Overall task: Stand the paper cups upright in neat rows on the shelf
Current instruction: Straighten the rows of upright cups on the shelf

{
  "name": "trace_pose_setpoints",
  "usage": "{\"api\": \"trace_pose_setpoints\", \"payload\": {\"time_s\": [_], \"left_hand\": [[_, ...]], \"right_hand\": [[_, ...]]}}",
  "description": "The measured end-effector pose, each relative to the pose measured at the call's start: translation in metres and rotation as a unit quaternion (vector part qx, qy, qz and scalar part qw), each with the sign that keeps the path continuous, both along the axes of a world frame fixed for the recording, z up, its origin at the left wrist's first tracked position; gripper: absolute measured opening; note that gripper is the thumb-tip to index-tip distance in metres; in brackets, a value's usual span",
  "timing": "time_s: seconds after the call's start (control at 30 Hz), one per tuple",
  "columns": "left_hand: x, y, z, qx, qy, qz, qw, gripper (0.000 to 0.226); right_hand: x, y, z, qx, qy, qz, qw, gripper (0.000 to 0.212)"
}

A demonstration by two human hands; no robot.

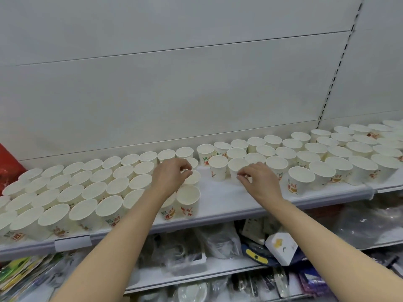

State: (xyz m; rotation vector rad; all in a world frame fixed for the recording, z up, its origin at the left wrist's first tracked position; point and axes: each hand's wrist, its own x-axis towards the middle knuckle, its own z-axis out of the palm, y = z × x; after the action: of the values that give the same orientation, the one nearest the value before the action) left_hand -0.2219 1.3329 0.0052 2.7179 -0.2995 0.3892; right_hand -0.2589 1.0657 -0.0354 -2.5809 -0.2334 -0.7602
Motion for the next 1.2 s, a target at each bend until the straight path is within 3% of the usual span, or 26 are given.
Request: {"api": "trace_pose_setpoints", "payload": {"time_s": [0.23,0.37,0.5,0.67,0.83,1.03,1.2], "left_hand": [[0.088,-0.049,0.009,0.014,0.028,0.054,0.998,0.011],[0.127,-0.065,-0.001,0.062,0.048,0.048,0.996,0.022],[0.144,-0.079,-0.013,0.133,0.052,0.016,0.99,0.027],[0.151,-0.083,-0.027,0.197,0.038,0.003,0.98,0.014],[0.149,-0.08,-0.027,0.252,-0.003,0.003,0.968,0.015],[0.152,-0.077,-0.033,0.221,0.002,-0.005,0.975,0.013],[0.129,-0.075,-0.017,0.037,0.003,-0.001,0.999,0.021]], "right_hand": [[0.09,-0.032,0.03,-0.013,0.024,0.046,0.999,0.006],[0.143,-0.033,0.034,-0.043,0.066,0.08,0.994,0.014],[0.179,-0.022,0.03,-0.072,0.107,0.104,0.986,0.019],[0.203,-0.005,0.022,-0.129,0.134,0.122,0.975,0.025],[0.209,0.007,0.009,-0.139,0.124,0.115,0.976,0.016],[0.205,0.012,0.002,-0.119,0.127,0.121,0.977,0.01],[0.171,-0.014,0.015,0.045,0.123,0.107,0.986,0.009]]}}
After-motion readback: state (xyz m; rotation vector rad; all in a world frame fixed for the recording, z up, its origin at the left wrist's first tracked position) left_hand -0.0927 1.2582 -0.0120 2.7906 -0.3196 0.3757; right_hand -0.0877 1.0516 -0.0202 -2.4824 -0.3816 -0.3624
